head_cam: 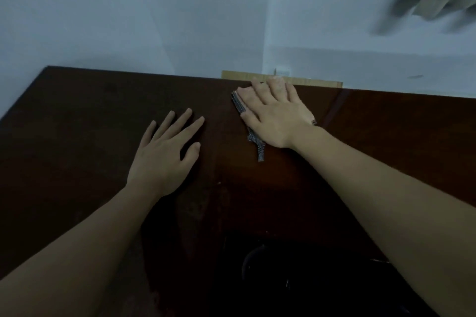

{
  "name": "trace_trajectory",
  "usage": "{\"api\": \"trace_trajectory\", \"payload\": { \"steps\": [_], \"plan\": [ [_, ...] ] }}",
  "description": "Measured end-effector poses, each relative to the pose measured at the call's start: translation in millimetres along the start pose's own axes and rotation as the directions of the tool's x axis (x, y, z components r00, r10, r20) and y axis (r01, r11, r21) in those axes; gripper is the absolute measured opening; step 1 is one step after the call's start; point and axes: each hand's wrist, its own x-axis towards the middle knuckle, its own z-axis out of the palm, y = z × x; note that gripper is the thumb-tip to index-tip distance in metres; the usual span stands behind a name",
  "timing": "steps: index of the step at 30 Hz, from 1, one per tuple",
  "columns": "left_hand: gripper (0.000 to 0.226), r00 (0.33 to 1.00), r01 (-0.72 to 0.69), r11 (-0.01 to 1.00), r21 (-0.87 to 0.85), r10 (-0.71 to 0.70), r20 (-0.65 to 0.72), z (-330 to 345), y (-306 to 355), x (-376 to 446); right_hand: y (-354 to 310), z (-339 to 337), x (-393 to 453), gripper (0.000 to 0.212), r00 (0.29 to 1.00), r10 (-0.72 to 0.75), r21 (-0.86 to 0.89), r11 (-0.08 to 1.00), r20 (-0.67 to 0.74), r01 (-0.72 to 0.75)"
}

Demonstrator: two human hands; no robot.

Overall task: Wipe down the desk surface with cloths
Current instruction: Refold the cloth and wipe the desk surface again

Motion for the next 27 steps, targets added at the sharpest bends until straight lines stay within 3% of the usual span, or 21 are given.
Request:
{"api": "trace_trajectory", "payload": {
  "steps": [3, 7, 10, 13, 17, 20, 23, 27],
  "plan": [
    [0.063, 1.0, 0.001, 1.0, 0.002, -0.001, -0.001, -1, 0, -1, -24, 3, -18, 0.06, 0.998, -0.058, 0.0, 0.998, -0.002, 0.058],
    [0.066, 1.0, 0.004, 1.0, -0.011, -0.005, -0.004, -1, 0, 0, -42, 19, -84, 0.062, 0.96, -0.279, 0.003, 0.96, 0.027, 0.279],
    [0.066, 0.999, 0.037, 0.999, 0.005, -0.037, -0.004, -1, 1, 0, -36, 22, -108, 0.062, 0.937, -0.344, 0.005, 0.939, 0.059, 0.345],
    [0.065, 0.998, 0.069, 0.997, 0.024, -0.069, -0.001, -1, 1, 2, -19, 16, -78, 0.061, 0.956, -0.287, -0.04, 0.956, 0.069, 0.29],
    [0.067, 0.997, 0.072, 0.997, 0.016, -0.072, 0.005, -1, 2, 1, 1, 4, -15, 0.059, 0.999, -0.049, -0.009, 0.999, 0.003, 0.049],
    [0.068, 0.998, 0.068, 0.997, 0.024, -0.068, 0.012, -2, 3, 2, -6, -1, 3, 0.059, 0.999, 0.038, -0.002, 0.999, 0.0, -0.038],
    [0.068, 0.998, 0.057, 0.997, 0.044, -0.057, 0.008, -1, 1, 3, -26, 3, -18, 0.06, 1.0, 0.012, 0.012, 1.0, 0.009, -0.013],
    [0.062, 0.997, 0.076, 0.992, 0.096, -0.078, 0.023, -5, 3, 1, -58, 24, -84, 0.061, 0.991, -0.132, 0.004, 0.991, -0.013, 0.132]
  ]
}}
